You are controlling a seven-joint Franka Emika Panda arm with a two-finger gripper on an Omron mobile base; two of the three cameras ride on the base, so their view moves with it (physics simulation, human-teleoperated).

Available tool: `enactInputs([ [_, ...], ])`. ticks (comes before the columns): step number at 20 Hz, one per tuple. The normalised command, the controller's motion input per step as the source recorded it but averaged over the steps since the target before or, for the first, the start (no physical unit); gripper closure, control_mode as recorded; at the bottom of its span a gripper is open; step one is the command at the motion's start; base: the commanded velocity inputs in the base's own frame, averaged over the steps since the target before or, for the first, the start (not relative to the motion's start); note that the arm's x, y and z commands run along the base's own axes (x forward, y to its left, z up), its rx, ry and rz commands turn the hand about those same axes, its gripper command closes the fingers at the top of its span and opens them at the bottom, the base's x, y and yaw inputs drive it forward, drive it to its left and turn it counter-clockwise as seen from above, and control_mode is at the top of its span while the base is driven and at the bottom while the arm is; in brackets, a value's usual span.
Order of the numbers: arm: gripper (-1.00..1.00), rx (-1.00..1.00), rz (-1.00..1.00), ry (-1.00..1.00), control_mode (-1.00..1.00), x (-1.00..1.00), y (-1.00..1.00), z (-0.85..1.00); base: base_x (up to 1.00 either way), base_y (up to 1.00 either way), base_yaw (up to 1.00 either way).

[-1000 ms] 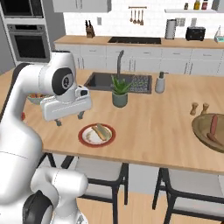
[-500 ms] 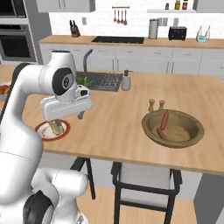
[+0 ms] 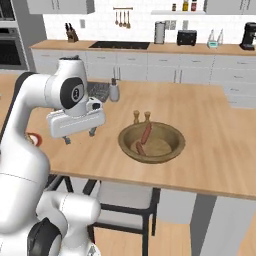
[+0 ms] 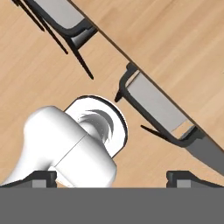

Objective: Place one bun and one sausage from the bowl on each plate.

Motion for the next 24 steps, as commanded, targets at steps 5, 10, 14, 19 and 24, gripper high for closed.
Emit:
enactInputs([
  [5, -1.0, 0.0, 0.0, 0.0, 1.0, 0.0, 0.0, 0.0, 0.0, -0.69, 0.0],
  [10, -1.0, 0.0, 0.0, 0.0, 1.0, 0.0, 0.0, 0.0, 0.0, -0.42, 0.0],
  [14, -1.0, 0.0, 0.0, 0.0, 1.0, 0.0, 0.0, 0.0, 0.0, -0.02, 0.0],
  [19, -1.0, 0.0, 0.0, 0.0, -1.0, 0.0, 0.0, 0.0, 0.0, 0.0, 0.0],
  [24, -1.0, 0.0, -0.01, 0.0, -1.0, -0.08, -0.01, 0.0, 0.0, 0.0, 0.0],
])
